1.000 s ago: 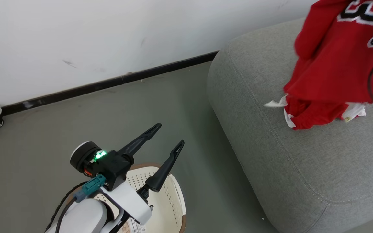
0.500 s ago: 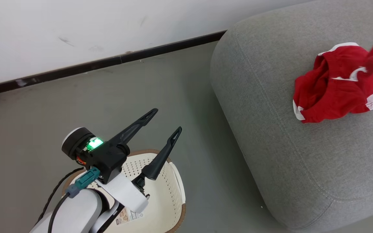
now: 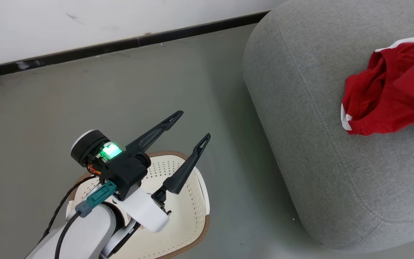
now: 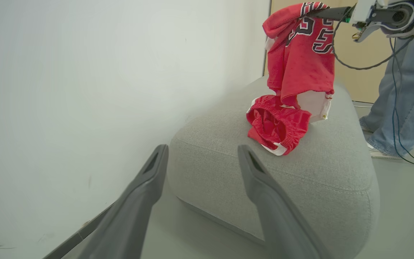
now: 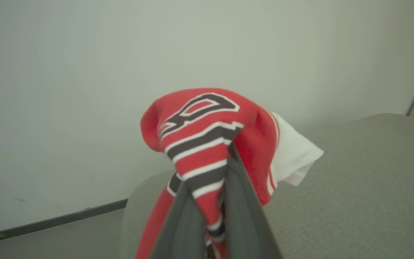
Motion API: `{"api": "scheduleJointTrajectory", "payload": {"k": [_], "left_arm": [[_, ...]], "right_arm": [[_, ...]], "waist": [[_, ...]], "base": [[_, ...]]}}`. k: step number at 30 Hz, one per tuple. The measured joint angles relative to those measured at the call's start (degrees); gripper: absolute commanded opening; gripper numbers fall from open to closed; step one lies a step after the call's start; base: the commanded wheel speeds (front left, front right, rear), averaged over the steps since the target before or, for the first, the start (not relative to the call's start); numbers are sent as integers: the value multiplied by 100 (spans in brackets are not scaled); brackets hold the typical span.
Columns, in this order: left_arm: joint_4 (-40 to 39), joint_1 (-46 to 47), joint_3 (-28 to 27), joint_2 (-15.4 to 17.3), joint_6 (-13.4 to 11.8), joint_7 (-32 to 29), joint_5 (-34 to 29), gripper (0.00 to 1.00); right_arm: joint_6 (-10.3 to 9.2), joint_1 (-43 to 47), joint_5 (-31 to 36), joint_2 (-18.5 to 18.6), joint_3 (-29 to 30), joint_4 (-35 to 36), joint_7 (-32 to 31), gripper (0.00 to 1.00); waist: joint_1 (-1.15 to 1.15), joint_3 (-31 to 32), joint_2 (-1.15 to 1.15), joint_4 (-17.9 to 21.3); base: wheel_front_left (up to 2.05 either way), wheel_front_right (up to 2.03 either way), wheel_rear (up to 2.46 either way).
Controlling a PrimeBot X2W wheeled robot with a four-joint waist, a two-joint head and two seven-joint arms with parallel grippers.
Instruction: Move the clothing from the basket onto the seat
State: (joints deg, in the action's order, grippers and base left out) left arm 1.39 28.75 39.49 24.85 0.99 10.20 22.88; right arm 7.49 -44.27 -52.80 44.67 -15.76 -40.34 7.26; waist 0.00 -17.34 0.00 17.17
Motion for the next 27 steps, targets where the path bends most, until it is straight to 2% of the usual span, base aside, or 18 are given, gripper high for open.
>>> {"api": "scheduleJointTrajectory", "payload": {"k": [12, 20, 27], "left_arm": [[-158, 249, 64, -3, 11, -163, -45, 100], [-158, 343, 120, -24, 62, -213, -53, 100], [-155, 471, 169, -35, 111, -220, -146, 100]], "right_arm": [[0, 118, 165, -591, -323, -337, 115, 0], [0, 199, 268, -634, -304, -869, 132, 0], [0, 197, 313, -880, -307, -1095, 181, 0]], "waist": [[0, -370, 0, -142], [0, -581, 0, -195], [0, -735, 0, -209]], "base": [[0, 0, 0], [0, 0, 0], [0, 0, 0]]}}
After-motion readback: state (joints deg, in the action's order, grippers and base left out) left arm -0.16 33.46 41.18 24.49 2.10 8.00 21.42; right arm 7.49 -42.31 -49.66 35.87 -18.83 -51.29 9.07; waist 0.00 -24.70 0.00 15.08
